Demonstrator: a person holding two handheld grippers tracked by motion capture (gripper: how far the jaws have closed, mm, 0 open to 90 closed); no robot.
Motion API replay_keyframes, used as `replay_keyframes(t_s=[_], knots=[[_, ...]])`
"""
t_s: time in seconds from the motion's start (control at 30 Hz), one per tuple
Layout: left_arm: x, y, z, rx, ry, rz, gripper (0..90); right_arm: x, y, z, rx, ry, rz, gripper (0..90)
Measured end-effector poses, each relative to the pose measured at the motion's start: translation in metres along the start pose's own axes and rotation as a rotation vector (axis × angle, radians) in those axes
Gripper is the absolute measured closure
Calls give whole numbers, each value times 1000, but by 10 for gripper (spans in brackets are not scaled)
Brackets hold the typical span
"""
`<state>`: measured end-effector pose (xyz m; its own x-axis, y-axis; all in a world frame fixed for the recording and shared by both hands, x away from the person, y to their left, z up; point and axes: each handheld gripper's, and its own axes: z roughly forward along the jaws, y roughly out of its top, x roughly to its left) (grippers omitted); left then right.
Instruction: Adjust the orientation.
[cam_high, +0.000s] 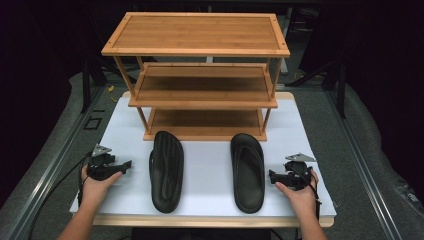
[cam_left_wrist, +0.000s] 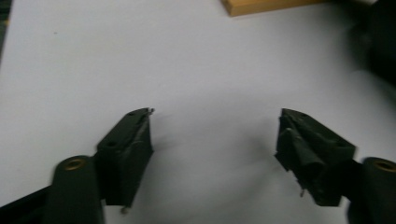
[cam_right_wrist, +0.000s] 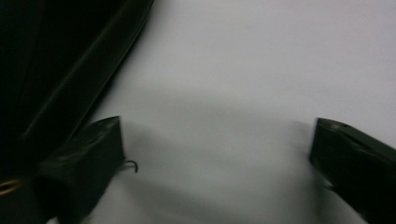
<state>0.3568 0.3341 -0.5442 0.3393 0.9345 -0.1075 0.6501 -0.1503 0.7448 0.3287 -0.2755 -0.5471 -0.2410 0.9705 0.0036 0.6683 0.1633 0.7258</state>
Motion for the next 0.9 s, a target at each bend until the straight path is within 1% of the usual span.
replay_keyframes(t_s=[0.03,0.07,0.1,0.13,0.17,0.2,0.23,0.27,0.3,0.33,0.37,0.4,0.43,0.47,0.5,0.53,0.57,0.6,0.67,0.7,0.73,0.77,0.8,0.83,0.87,0.9], knots=[[-1,0,-2,-6,0,4,257,0,-1,-2,-21,3,6,278],[-2,-1,-5,-13,-1,17,256,-1,-1,-4,-25,-8,11,286],[-2,-1,-5,-13,-1,17,267,-1,-1,-4,-25,-8,11,286],[-5,0,-11,-44,-6,32,270,-2,-1,-7,-45,27,30,334],[-5,0,-11,-44,-6,32,274,-2,-1,-7,-45,27,30,334],[-8,1,-19,-88,-9,40,289,-1,0,-12,-73,8,27,359],[-9,2,-22,-107,-18,45,302,0,0,-15,-94,26,32,375],[-9,2,-22,-107,-18,45,313,0,0,-15,-94,26,32,375],[-11,3,-24,-120,-28,47,313,2,1,-19,-114,14,30,378],[-15,3,-26,-123,-73,50,392,4,1,-26,-154,16,24,378],[-15,3,-26,-123,-73,50,397,4,1,-26,-154,16,24,378],[-18,4,-26,-125,-94,46,397,5,1,-28,-178,14,24,376],[-23,5,-25,-119,-116,51,404,7,2,-33,-194,17,26,379],[-25,6,-24,-116,-117,58,403,8,3,-34,-197,13,28,377],[-26,6,-24,-117,-117,65,401,8,3,-36,-189,22,32,374],[-28,6,-24,-118,-112,70,398,9,3,-36,-190,22,27,375],[-28,6,-24,-118,-112,70,389,9,3,-36,-190,22,27,375],[-30,6,-24,-122,-121,68,380,10,3,-36,-194,32,25,380],[-31,7,-25,-129,-120,69,375,11,3,-37,-199,30,28,381],[-33,7,-26,-137,-123,66,373,12,3,-38,-204,24,17,382],[-36,8,-28,-149,-131,68,371,12,3,-38,-208,21,16,385],[-36,8,-28,-149,-131,68,366,12,3,-38,-208,21,16,385],[-40,9,-28,-151,-145,76,366,13,3,-38,-207,22,18,392],[-40,9,-28,-151,-145,76,366,13,3,-38,-207,22,18,392],[-45,9,-28,-153,-159,84,366,13,2,-37,-222,25,23,400],[-45,9,-28,-153,-159,84,366,13,2,-37,-222,25,23,400]])
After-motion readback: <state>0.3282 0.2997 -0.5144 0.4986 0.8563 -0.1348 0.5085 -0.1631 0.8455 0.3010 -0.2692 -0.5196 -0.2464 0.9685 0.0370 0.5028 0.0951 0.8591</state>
